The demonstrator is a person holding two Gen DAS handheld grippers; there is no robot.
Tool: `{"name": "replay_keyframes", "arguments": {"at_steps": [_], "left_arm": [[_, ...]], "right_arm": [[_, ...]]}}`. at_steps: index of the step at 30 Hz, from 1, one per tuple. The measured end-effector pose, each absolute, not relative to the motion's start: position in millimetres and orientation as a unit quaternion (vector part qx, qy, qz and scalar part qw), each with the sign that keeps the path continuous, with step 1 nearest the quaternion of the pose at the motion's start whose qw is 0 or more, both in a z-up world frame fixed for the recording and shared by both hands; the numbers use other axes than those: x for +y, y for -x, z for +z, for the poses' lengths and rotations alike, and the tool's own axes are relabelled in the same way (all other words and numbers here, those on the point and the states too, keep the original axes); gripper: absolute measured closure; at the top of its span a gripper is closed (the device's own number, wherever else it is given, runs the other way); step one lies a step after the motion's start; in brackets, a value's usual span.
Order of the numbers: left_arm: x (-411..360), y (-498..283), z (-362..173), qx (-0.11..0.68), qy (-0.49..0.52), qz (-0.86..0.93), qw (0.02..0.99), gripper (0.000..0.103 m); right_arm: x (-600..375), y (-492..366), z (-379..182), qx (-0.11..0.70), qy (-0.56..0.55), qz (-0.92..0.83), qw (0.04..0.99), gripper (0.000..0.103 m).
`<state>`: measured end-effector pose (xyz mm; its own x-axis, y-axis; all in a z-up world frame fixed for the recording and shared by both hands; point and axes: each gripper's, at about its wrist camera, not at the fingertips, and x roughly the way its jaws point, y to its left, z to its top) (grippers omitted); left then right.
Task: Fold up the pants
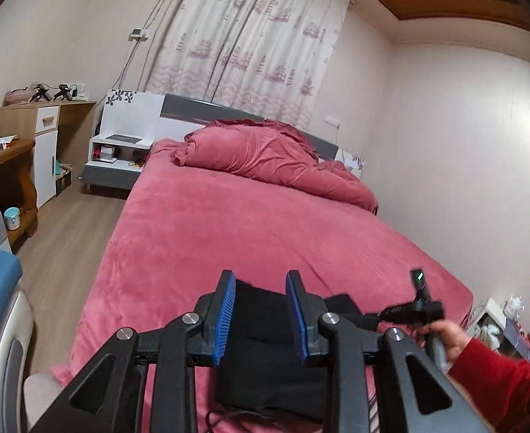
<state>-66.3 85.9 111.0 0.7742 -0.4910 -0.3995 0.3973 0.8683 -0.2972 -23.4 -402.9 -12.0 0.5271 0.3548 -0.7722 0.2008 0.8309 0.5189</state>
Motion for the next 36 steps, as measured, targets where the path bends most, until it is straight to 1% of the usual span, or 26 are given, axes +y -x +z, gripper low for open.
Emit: {"name": "replay_keyframes", "arguments": {"at_steps": [1,2,3,4,6,9,12,13,15,16,18,21,24,27,28,29,30,31,32,34,36], "left_arm": [[85,66,104,0.251,0.090,-0.235,0.935,0.074],[86,65,98,0.264,0.093,-0.241,0.929,0.074],[84,65,92,0.271,0.101,-0.251,0.923,0.074],[80,65,85,0.280,0.110,-0.257,0.918,0.074],[68,63,75,0.287,0.116,-0.259,0.915,0.074],[61,60,69,0.291,0.121,-0.272,0.909,0.074],[55,57,71,0.289,0.119,-0.279,0.908,0.074],[55,57,70,0.288,0.118,-0.277,0.909,0.074],[62,56,73,0.279,0.121,-0.258,0.917,0.074],[68,56,76,0.273,0.124,-0.245,0.922,0.074],[92,59,84,0.239,0.131,-0.183,0.944,0.074],[139,70,99,0.180,0.133,-0.041,0.974,0.074],[184,75,108,0.160,0.136,0.075,0.975,0.074],[218,73,111,0.175,0.119,0.132,0.968,0.074],[223,73,112,0.182,0.096,0.156,0.966,0.074],[226,72,111,0.187,0.048,0.191,0.962,0.074],[231,73,111,0.192,0.004,0.217,0.957,0.074],[237,77,111,0.195,-0.012,0.224,0.955,0.074],[245,82,110,0.197,-0.015,0.225,0.954,0.074],[258,90,105,0.213,0.009,0.209,0.954,0.074],[256,90,93,0.229,0.045,0.178,0.956,0.074]], "right_arm": [[-398,25,-10,0.479,-0.298,0.064,0.823,0.084],[-392,30,-7,0.473,-0.312,0.082,0.820,0.042],[-385,40,-4,0.463,-0.329,0.093,0.818,0.020],[-379,51,-1,0.448,-0.341,0.102,0.820,0.008],[-364,72,4,0.439,-0.346,0.144,0.817,0.008],[-344,94,5,0.439,-0.313,0.150,0.829,0.008],[-320,89,-6,0.448,-0.287,0.144,0.834,0.008],[-315,82,-9,0.442,-0.290,0.142,0.837,0.013],[-305,68,-16,0.444,-0.296,0.150,0.832,0.052],[-299,62,-16,0.453,-0.290,0.149,0.830,0.092],[-291,57,-6,0.449,-0.273,0.141,0.839,0.091],[-300,51,21,0.432,-0.248,0.115,0.860,0.092],[-330,41,44,0.409,-0.255,0.079,0.873,0.092],[-354,21,50,0.406,-0.248,0.046,0.879,0.093],[-360,16,50,0.408,-0.238,0.026,0.881,0.093],[-371,6,48,0.408,-0.224,0.001,0.885,0.093],[-380,1,47,0.407,-0.228,-0.006,0.885,0.093],[-394,-7,41,0.407,-0.245,-0.008,0.880,0.093],[-405,-12,34,0.409,-0.258,-0.004,0.875,0.093],[-418,-23,13,0.424,-0.274,0.020,0.863,0.093],[-422,-27,-3,0.432,-0.270,0.025,0.860,0.090]]}}
